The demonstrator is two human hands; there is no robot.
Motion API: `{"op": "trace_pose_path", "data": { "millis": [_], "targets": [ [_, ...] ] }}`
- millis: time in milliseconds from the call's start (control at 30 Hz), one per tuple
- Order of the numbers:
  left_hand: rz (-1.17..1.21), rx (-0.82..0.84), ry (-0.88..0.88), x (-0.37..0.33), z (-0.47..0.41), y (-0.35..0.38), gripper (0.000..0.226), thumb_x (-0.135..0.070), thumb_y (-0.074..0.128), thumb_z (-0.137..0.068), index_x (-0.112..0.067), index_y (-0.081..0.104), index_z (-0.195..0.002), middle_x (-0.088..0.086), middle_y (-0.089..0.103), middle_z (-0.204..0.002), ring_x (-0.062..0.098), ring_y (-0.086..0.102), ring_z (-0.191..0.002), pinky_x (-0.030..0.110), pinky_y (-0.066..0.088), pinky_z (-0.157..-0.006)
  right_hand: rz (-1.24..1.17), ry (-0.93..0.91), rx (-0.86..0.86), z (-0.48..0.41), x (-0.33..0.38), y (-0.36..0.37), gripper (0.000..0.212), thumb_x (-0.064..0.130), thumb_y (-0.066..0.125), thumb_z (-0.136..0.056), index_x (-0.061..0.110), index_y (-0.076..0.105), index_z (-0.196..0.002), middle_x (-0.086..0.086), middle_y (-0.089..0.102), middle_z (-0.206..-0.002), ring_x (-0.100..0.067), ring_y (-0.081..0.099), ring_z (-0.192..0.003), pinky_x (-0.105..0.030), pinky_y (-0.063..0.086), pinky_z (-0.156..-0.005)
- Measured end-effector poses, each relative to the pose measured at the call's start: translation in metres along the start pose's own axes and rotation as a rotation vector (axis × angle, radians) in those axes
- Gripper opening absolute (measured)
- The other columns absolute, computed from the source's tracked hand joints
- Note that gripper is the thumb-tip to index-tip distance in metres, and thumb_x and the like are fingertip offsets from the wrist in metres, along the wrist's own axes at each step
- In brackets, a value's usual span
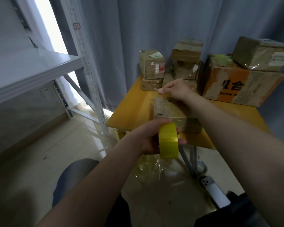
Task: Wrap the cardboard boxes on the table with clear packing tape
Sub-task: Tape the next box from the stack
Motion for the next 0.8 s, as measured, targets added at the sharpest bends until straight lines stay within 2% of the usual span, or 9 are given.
{"op": "trace_pose_path", "data": {
  "millis": [100, 233, 300, 367, 500, 567, 667, 733, 800],
  "targets": [
    [-0.004, -0.008, -0.003, -0.002, -0.001, -0.004, 0.026, -0.033, 0.06, -0.103, -0.008, 0.066, -0.106, 0.009, 0.077, -0.08, 0.03, 0.076, -0.077, 0.045, 0.054, -0.088, 0.042, 0.029, -0.012, 0.0, -0.001, 0.003, 0.018, 0.056, 0.078, -0.084, 0.042, 0.079, -0.072, 0.018, 0.072, -0.116, -0.021, 0.053, -0.13, -0.064, 0.023, -0.116],
    [-0.005, -0.026, -0.004, -0.001, -0.007, -0.01, 0.03, -0.033, 0.062, -0.101, -0.012, 0.059, -0.123, 0.007, 0.078, -0.083, 0.031, 0.077, -0.076, 0.044, 0.056, -0.081, 0.179, 0.012, -0.081, -0.002, -0.003, 0.006, 0.02, 0.058, 0.072, -0.087, 0.04, 0.078, -0.08, 0.018, 0.073, -0.11, -0.02, 0.052, -0.128, -0.061, 0.017, -0.114],
    [-0.008, -0.027, -0.01, 0.001, -0.011, -0.012, 0.03, -0.034, 0.063, -0.101, -0.012, 0.059, -0.122, 0.006, 0.078, -0.083, 0.031, 0.077, -0.075, 0.044, 0.055, -0.081, 0.274, -0.018, -0.128, -0.002, -0.001, 0.005, 0.025, 0.061, 0.068, -0.089, 0.04, 0.079, -0.083, 0.018, 0.072, -0.108, -0.021, 0.052, -0.127, -0.061, 0.017, -0.113],
    [-0.021, -0.031, -0.015, 0.003, -0.015, -0.015, 0.029, -0.035, 0.063, -0.101, -0.011, 0.061, -0.118, 0.005, 0.077, -0.081, 0.029, 0.077, -0.072, 0.043, 0.054, -0.08, 0.43, -0.024, -0.121, 0.0, 0.002, 0.006, 0.036, 0.067, 0.058, -0.093, 0.038, 0.079, -0.09, 0.01, 0.069, -0.119, -0.026, 0.044, -0.135, -0.064, 0.011, -0.115],
    [-0.042, -0.034, -0.012, 0.0, -0.022, -0.018, 0.036, -0.033, 0.062, -0.101, -0.012, 0.06, -0.13, 0.003, 0.078, -0.083, 0.026, 0.077, -0.069, 0.039, 0.054, -0.075, 0.803, -0.02, -0.144, 0.009, 0.017, 0.002, 0.063, 0.074, 0.046, -0.095, 0.022, 0.067, -0.124, -0.008, 0.055, -0.14, -0.035, 0.032, -0.142, -0.064, 0.014, -0.117],
    [-0.048, -0.03, -0.011, 0.0, -0.025, -0.019, 0.039, -0.033, 0.062, -0.101, -0.012, 0.059, -0.134, 0.004, 0.078, -0.083, 0.025, 0.077, -0.069, 0.038, 0.054, -0.073, 0.686, -0.185, -0.243, 0.023, 0.038, -0.004, 0.066, 0.065, 0.053, -0.096, 0.019, 0.05, -0.144, -0.009, 0.046, -0.15, -0.033, 0.033, -0.144, -0.059, 0.021, -0.119],
    [-0.06, -0.025, 0.004, -0.001, -0.028, -0.02, 0.029, -0.033, 0.059, -0.102, -0.013, 0.063, -0.123, 0.002, 0.077, -0.079, 0.022, 0.076, -0.068, 0.034, 0.054, -0.071, 0.349, -0.384, -0.074, 0.058, 0.051, 0.007, 0.062, 0.047, 0.056, -0.102, 0.02, 0.041, -0.156, -0.002, 0.038, -0.16, -0.024, 0.032, -0.149, -0.049, 0.027, -0.123],
    [-0.059, -0.023, 0.029, -0.003, -0.031, -0.02, 0.022, -0.029, 0.057, -0.103, -0.012, 0.067, -0.111, 0.002, 0.076, -0.078, 0.024, 0.076, -0.067, 0.033, 0.056, -0.071, 0.4, -0.352, 0.151, 0.078, 0.038, 0.034, 0.06, 0.046, 0.046, -0.107, 0.019, 0.035, -0.16, 0.001, 0.031, -0.167, -0.021, 0.025, -0.155, -0.05, 0.014, -0.127],
    [-0.047, -0.034, 0.045, -0.003, -0.032, -0.021, 0.018, -0.024, 0.055, -0.103, -0.013, 0.069, -0.104, 0.003, 0.075, -0.076, 0.026, 0.075, -0.065, 0.031, 0.059, -0.065, 0.572, -0.293, 0.319, 0.084, 0.018, 0.056, 0.063, 0.047, 0.028, -0.111, 0.018, 0.015, -0.166, 0.002, 0.007, -0.174, -0.015, 0.002, -0.16, -0.05, -0.007, -0.127]
  ]
}}
Point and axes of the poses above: each hand's wrist, its own z-axis away from the middle knuckle, its own y-axis out of the palm, x = y × z, the point moved 10 cm from there along -z, towards the middle knuckle
